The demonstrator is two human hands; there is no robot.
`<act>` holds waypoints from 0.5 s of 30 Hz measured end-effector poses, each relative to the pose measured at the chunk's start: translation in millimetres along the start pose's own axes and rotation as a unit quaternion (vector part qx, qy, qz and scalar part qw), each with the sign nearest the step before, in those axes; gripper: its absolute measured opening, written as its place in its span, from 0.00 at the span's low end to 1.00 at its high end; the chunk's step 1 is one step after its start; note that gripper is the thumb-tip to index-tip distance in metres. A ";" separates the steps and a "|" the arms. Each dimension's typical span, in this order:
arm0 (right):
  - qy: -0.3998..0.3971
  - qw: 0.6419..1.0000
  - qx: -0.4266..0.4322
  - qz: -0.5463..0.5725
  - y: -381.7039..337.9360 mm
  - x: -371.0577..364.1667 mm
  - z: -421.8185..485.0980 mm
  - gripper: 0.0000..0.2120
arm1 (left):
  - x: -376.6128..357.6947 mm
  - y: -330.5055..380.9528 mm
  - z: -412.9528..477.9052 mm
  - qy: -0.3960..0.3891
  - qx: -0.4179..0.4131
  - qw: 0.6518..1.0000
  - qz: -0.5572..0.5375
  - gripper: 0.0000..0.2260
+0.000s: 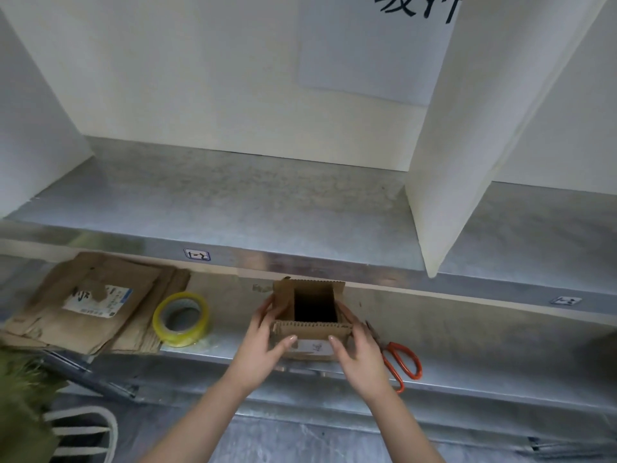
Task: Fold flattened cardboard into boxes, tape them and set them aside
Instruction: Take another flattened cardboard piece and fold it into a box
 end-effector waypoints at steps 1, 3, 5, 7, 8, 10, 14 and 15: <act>0.014 1.000 -0.008 0.012 0.3 1.1 0.4 0.24 | 3.1 -1.9 1.5 0.003 0.004 1.000 -0.011 0.26; 0.026 0.999 -0.025 0.033 1.8 1.1 1.4 0.20 | 11.6 -5.1 4.2 0.007 0.011 1.000 -0.029 0.25; 0.033 0.997 -0.039 0.058 5.4 0.7 4.5 0.16 | 17.5 -5.9 7.2 -0.001 0.012 0.999 -0.035 0.22; 0.042 0.994 -0.057 0.089 10.4 1.7 9.4 0.21 | 20.1 -6.3 11.3 -0.008 0.016 0.999 -0.026 0.17; 0.046 0.992 -0.066 0.094 11.6 3.9 12.6 0.21 | 21.7 -5.2 14.2 -0.007 0.023 0.999 -0.025 0.15; 0.054 0.990 -0.089 0.095 11.8 10.7 19.9 0.20 | 27.4 -3.7 21.7 0.005 0.046 0.999 -0.028 0.16; -0.013 0.987 -0.125 0.105 15.8 8.5 35.4 0.40 | 30.5 1.1 33.5 -0.037 0.105 0.992 -0.056 0.39; -0.041 0.986 -0.119 0.105 14.0 5.2 38.0 0.41 | 27.6 0.8 34.8 -0.066 0.118 0.989 -0.062 0.42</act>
Point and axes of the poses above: each hand's wrist, its own z-axis towards the middle knuckle, its own x-axis out of the back of the hand, y = z × x, the point moved 10 cm from there along z, towards the middle knuckle, and after that the axes turned 14 degrees about x, right-handed, at the moved point
